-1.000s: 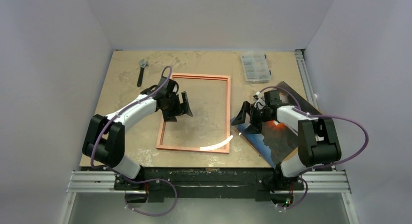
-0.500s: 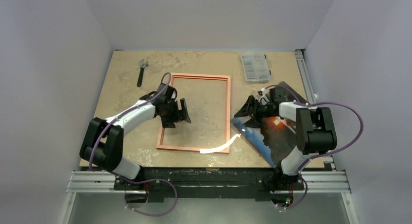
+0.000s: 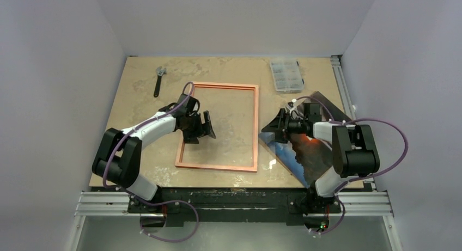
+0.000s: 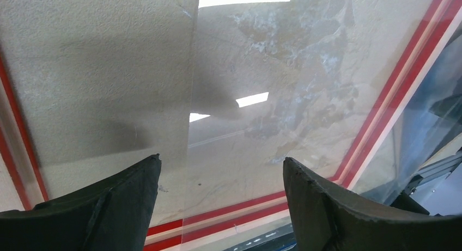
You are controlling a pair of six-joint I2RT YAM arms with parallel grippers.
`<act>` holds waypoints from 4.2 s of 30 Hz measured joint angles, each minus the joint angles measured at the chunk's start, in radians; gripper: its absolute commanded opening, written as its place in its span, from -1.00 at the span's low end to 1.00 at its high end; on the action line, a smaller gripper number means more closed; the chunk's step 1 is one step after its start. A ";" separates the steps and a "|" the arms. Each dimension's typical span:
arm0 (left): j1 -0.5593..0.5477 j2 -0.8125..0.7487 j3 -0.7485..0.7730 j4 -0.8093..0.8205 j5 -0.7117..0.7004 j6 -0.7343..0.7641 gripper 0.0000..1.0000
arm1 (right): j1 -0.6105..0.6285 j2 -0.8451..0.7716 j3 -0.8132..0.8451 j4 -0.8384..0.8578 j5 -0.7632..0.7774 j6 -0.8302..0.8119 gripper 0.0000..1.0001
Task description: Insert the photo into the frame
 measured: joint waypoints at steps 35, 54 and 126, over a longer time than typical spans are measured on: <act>0.000 0.053 -0.006 0.028 0.033 0.004 0.55 | 0.100 0.077 -0.058 0.409 -0.048 0.238 -0.80; 0.013 -0.239 0.020 -0.147 -0.177 0.028 0.59 | 0.103 -0.221 0.167 -0.089 0.074 0.051 -1.00; 0.380 -0.215 -0.150 -0.091 -0.024 0.061 -0.31 | 0.485 -0.218 0.382 0.049 0.530 0.222 -1.00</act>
